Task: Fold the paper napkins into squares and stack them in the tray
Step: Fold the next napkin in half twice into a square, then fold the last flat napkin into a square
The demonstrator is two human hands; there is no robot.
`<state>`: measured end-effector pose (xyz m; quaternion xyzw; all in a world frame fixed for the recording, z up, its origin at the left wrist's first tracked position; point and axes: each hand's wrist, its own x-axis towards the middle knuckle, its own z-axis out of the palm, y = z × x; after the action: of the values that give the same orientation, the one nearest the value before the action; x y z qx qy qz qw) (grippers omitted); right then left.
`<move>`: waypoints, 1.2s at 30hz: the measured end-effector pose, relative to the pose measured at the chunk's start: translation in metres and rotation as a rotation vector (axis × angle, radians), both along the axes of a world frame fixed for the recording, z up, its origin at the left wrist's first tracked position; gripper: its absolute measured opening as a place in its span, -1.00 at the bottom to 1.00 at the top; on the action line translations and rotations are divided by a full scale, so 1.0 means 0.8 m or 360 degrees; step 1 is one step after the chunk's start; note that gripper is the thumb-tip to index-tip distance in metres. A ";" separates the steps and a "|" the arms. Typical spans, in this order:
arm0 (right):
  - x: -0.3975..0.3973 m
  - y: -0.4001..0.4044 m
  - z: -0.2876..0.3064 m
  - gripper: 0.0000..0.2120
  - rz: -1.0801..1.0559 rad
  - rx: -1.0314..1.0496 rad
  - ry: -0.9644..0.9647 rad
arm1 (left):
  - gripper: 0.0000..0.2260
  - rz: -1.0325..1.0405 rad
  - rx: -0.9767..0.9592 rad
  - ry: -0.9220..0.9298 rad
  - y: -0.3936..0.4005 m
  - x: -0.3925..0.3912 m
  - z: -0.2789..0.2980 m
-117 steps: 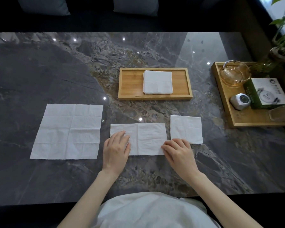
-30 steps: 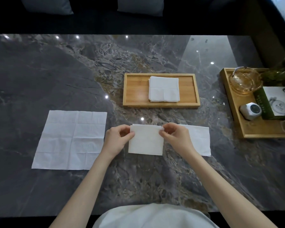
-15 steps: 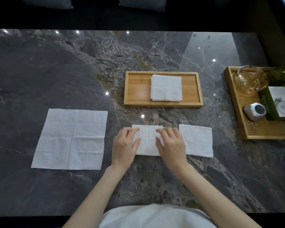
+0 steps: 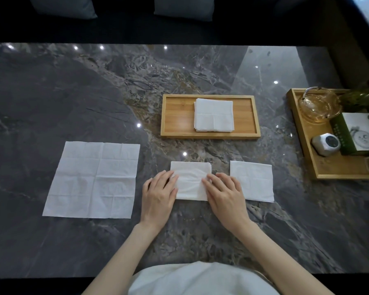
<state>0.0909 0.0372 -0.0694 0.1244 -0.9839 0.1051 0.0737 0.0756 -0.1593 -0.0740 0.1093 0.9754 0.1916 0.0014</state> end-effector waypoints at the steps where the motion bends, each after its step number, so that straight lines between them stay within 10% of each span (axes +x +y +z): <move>1: 0.000 0.003 0.000 -0.71 0.0006 0.0008 -0.0017 | -0.68 0.0010 0.0012 0.0000 -0.003 0.000 0.001; 24: 0.000 -0.006 0.015 -0.83 0.0131 -0.0156 -0.0044 | -0.71 -0.0028 0.0201 -0.0038 0.013 0.009 0.012; 36: -0.065 -0.085 0.080 -0.85 -0.0106 -0.1001 -0.0444 | -0.80 0.0448 0.0654 -0.0034 -0.062 -0.019 0.072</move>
<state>0.0392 -0.0306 -0.0053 0.0478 -0.9074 0.4168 -0.0232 0.0602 -0.2092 -0.0164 -0.0316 0.9215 0.3852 -0.0372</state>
